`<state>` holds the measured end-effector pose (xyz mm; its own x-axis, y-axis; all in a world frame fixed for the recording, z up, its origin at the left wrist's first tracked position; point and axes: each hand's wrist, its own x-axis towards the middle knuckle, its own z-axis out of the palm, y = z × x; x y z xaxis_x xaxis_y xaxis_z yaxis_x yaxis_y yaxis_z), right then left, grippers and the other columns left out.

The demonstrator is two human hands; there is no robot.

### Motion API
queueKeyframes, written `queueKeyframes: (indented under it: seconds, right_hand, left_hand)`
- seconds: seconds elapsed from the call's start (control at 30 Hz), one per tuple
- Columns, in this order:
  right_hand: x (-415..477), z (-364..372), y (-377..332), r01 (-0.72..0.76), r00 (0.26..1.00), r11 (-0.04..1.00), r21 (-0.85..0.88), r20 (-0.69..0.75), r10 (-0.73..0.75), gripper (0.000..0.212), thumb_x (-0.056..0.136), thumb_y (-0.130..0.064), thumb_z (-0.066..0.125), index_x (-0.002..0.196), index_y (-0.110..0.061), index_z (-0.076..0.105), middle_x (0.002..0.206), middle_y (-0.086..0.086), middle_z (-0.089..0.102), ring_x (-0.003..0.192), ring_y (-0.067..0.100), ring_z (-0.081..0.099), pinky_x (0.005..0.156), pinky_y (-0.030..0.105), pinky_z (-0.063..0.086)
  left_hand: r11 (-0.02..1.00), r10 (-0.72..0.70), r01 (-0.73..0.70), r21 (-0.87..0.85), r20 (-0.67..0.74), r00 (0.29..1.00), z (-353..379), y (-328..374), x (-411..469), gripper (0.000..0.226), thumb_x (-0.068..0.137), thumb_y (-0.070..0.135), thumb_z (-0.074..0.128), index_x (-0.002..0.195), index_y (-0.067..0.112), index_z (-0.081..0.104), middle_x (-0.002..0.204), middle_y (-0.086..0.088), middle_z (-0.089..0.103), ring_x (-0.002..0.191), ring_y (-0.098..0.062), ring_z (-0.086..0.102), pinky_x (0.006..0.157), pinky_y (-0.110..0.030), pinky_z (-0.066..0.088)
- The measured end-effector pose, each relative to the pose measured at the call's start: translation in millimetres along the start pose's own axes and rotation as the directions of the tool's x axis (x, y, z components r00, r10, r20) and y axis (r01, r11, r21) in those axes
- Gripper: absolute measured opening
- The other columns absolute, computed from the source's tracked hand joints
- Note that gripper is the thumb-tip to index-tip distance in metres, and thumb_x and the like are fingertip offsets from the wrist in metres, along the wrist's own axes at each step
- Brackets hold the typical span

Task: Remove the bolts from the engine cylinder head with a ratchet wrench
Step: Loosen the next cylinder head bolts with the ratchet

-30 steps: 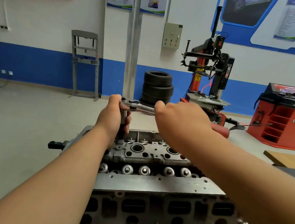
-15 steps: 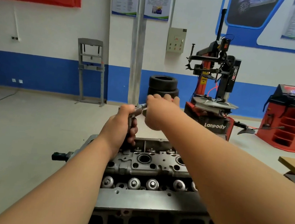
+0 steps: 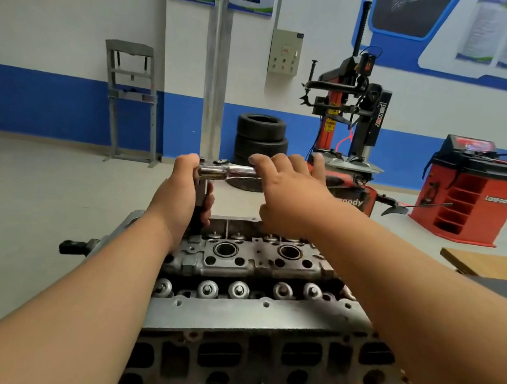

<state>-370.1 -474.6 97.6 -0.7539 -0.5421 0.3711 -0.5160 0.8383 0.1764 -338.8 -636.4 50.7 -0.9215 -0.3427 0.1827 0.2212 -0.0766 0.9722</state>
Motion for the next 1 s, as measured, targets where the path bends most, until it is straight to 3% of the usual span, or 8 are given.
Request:
queueKeyframes:
  seconds: [0.13, 0.3, 0.43, 0.5, 0.63, 0.73, 0.9, 1.0]
  right_hand:
    - [79, 27, -20, 0.089, 0.994, 0.973, 0.214, 0.042, -0.101, 0.081, 0.077, -0.005, 0.047, 0.146, -0.026, 0.012, 0.152, 0.003, 0.021, 0.141, 0.026, 0.008, 0.113, 0.051, 0.005]
    - [89, 33, -42, 0.105, 0.989, 0.888, 0.448, 0.049, -0.141, 0.065, 0.082, 0.001, 0.049, 0.139, -0.021, 0.029, 0.146, 0.006, 0.028, 0.108, 0.027, 0.050, 0.091, 0.039, 0.041]
    - [52, 1, -25, 0.009, 0.992, 0.986, 0.164, 0.125, -0.030, 0.060, 0.083, -0.005, 0.048, 0.140, -0.015, 0.030, 0.139, 0.009, 0.035, 0.117, 0.038, 0.046, 0.094, 0.050, 0.043]
    - [18, -17, -17, -0.043, 0.994, 0.998, 0.043, 0.098, 0.039, 0.051, 0.085, -0.011, 0.053, 0.133, -0.013, 0.034, 0.118, 0.008, 0.043, 0.094, 0.030, 0.053, 0.071, 0.041, 0.048]
    - [-69, -28, -33, -0.068, 0.998, 0.997, -0.026, 0.014, 0.069, 0.053, 0.084, -0.020, 0.061, 0.126, -0.009, 0.032, 0.099, 0.008, 0.034, 0.053, 0.018, 0.029, 0.041, 0.028, 0.021]
    - [-87, -34, -42, 0.084, 0.996, 0.996, 0.019, -0.001, -0.084, 0.063, 0.084, -0.032, 0.061, 0.133, -0.011, 0.027, 0.105, 0.009, 0.038, 0.057, 0.019, 0.033, 0.043, 0.026, 0.022]
    - [-5, -36, -7, -0.067, 0.982, 0.987, 0.143, 0.185, 0.040, 0.021, 0.088, -0.026, 0.054, 0.104, -0.014, 0.048, 0.087, 0.002, 0.057, 0.070, 0.016, 0.054, 0.052, 0.028, 0.041]
    - [55, -7, -21, -0.045, 0.987, 0.971, 0.236, 0.158, 0.007, 0.023, 0.091, -0.013, 0.049, 0.114, -0.011, 0.049, 0.109, 0.007, 0.052, 0.093, 0.025, 0.055, 0.085, 0.041, 0.048]
  left_hand:
    - [1.000, 0.018, -0.018, 0.000, 0.046, 0.999, -7, -5, 6, 0.053, 0.060, 0.068, 0.047, 0.063, 0.016, 0.055, 0.057, -0.005, 0.054, 0.050, -0.019, 0.048, 0.054, -0.032, 0.043]
    - [0.999, 0.042, -0.045, 0.027, 0.080, 0.996, -8, -2, 3, 0.046, 0.058, 0.067, 0.051, 0.056, 0.021, 0.057, 0.054, -0.004, 0.049, 0.047, -0.019, 0.046, 0.054, -0.033, 0.043]
    - [0.998, 0.035, -0.038, 0.043, 0.080, 0.996, -3, 1, -4, 0.054, 0.062, 0.069, 0.044, 0.071, 0.016, 0.054, 0.051, 0.001, 0.044, 0.044, -0.015, 0.039, 0.058, -0.035, 0.038]
    - [0.999, 0.013, -0.016, 0.044, 0.060, 0.998, 0, 2, -6, 0.055, 0.068, 0.067, 0.037, 0.067, 0.014, 0.052, 0.048, 0.000, 0.044, 0.044, -0.017, 0.039, 0.057, -0.034, 0.038]
    - [1.000, -0.010, 0.010, -0.030, 0.026, 1.000, 2, 4, -7, 0.055, 0.088, 0.058, 0.028, 0.073, 0.010, 0.049, 0.048, -0.002, 0.048, 0.044, -0.020, 0.040, 0.052, -0.031, 0.038]
    - [0.998, -0.014, 0.016, -0.055, 0.037, 0.999, 1, 4, -7, 0.055, 0.091, 0.057, 0.025, 0.073, 0.009, 0.048, 0.049, -0.003, 0.048, 0.044, -0.019, 0.042, 0.050, -0.030, 0.038]
    - [0.999, -0.046, 0.047, -0.004, 0.051, 0.998, -2, 2, -2, 0.058, 0.080, 0.065, 0.032, 0.065, 0.013, 0.052, 0.054, -0.004, 0.050, 0.048, -0.019, 0.045, 0.054, -0.032, 0.041]
    - [0.999, 0.007, -0.008, 0.038, 0.045, 0.999, -4, -2, 1, 0.057, 0.062, 0.072, 0.042, 0.070, 0.017, 0.055, 0.056, -0.003, 0.051, 0.052, -0.019, 0.046, 0.056, -0.033, 0.041]
